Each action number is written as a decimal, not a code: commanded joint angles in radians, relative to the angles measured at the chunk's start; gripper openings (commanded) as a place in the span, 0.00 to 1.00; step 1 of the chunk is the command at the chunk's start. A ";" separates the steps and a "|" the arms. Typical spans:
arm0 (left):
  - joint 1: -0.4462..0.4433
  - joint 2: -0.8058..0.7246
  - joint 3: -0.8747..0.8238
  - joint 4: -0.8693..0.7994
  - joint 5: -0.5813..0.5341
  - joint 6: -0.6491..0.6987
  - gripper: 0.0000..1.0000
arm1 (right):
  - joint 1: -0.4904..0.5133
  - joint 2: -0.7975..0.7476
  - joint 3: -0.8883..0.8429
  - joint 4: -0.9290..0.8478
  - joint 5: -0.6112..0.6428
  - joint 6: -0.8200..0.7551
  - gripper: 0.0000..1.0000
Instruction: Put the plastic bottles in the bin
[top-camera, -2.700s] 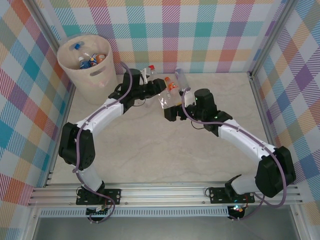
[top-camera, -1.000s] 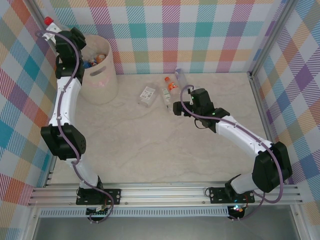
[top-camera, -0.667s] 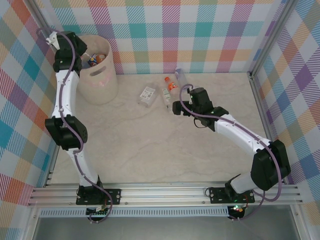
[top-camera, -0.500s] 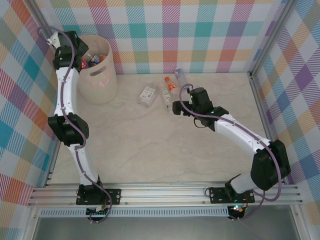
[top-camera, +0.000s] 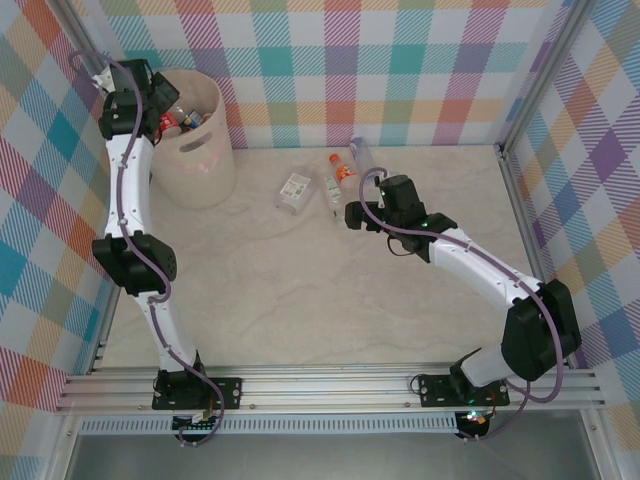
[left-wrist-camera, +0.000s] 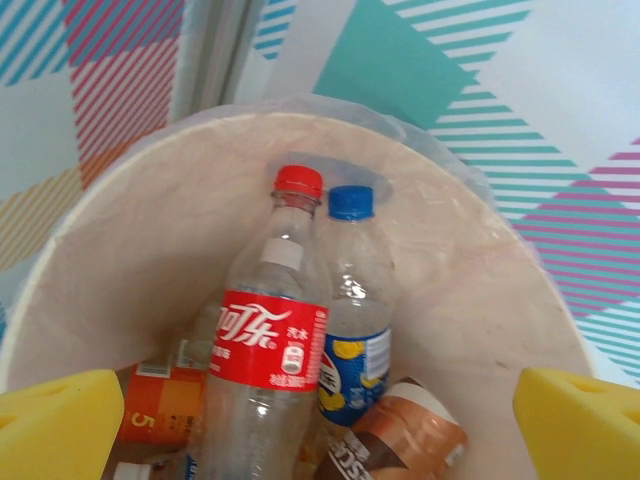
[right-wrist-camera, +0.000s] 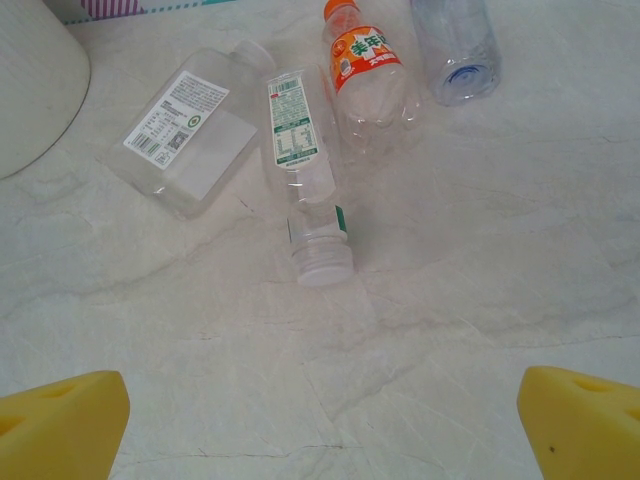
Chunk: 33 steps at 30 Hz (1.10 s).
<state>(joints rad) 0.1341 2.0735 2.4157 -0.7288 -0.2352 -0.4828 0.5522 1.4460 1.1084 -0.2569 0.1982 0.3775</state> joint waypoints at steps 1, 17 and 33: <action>-0.004 -0.063 -0.022 0.021 0.083 -0.004 1.00 | 0.003 -0.003 0.014 -0.010 0.003 0.015 1.00; -0.156 -0.226 -0.209 0.144 0.185 0.092 1.00 | 0.004 -0.074 -0.045 0.047 0.025 0.021 1.00; -0.461 -0.232 -0.332 0.108 0.279 0.480 1.00 | 0.003 -0.214 -0.184 0.193 0.054 0.014 1.00</action>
<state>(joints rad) -0.3149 1.8446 2.1170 -0.6022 0.0227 -0.1059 0.5522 1.2678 0.9463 -0.1268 0.2321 0.3885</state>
